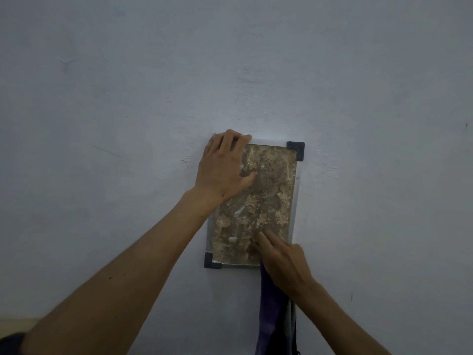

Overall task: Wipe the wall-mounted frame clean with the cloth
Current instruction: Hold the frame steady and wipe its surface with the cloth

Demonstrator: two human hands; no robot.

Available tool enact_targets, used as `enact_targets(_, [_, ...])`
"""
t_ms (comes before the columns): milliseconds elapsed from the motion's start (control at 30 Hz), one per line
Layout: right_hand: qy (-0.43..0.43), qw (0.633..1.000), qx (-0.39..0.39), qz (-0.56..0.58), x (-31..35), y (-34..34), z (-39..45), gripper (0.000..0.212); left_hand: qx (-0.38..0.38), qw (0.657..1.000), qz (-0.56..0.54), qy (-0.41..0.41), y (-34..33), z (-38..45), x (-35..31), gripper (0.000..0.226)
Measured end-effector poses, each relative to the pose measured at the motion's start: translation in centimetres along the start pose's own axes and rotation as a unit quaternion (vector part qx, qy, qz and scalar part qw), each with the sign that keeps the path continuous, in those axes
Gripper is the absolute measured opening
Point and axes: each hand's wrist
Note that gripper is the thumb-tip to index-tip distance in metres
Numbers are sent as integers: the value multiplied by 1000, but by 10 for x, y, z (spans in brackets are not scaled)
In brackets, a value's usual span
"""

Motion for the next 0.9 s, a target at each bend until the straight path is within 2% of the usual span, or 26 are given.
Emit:
enact_targets(300, [59,997,-10,-50,-19,40,53,11,-2,1000,2,-1,0,0,-1,74])
enact_targets(500, [44,996,-75,-26,-26,56,79,9,-1,1000,3,1,-1,0,0,75])
enact_targets(633, [-13,992,-122,9,-23,57,84,11,-8,1000,1,0,-1,-1,0,76])
enact_targets(700, [7,995,-96,-4,-17,52,76,7,-5,1000,-1,1,0,-1,0,76])
enact_targets(833, [104,994,17,-36,-16,47,59,22,3,1000,-2,1,2,0,0,75])
enact_targets(900, [111,993,27,-42,-23,51,63,24,3,1000,0,1,2,0,0,75])
Point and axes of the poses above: each hand's wrist, its own z-axis towards the middle knuckle, its own y-axis out of the back of the hand, x = y × z, and after that the axes turned 10 degrees about z, right-handed
